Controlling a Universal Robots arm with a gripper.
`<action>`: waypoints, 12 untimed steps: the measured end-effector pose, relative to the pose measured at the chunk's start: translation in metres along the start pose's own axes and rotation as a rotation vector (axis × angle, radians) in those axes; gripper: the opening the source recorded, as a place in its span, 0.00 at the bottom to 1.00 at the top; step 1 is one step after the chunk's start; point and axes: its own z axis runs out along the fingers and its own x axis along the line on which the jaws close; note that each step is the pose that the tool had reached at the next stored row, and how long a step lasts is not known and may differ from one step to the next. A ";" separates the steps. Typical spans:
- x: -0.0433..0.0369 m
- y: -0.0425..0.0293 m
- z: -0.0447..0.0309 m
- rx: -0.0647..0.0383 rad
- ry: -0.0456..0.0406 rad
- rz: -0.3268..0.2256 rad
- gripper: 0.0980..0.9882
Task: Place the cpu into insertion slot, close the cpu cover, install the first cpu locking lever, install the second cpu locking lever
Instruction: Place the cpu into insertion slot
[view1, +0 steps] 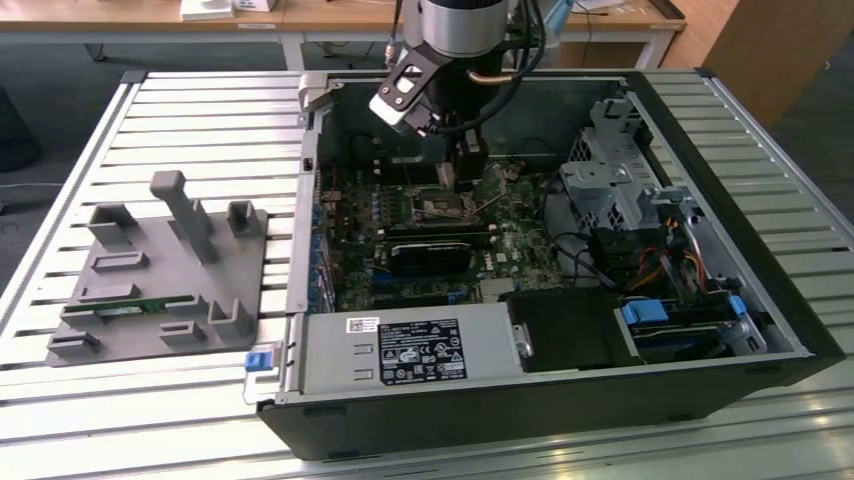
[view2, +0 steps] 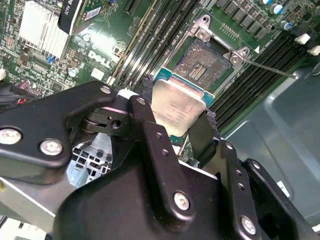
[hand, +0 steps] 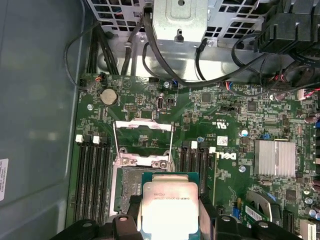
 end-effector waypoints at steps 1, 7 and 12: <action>0.0000 -0.0001 0.0006 0.000 0.0000 0.000 0.49; -0.0001 -0.0004 0.0041 0.000 0.0000 0.000 0.49; -0.0001 -0.0006 0.0064 0.000 0.0000 0.000 0.49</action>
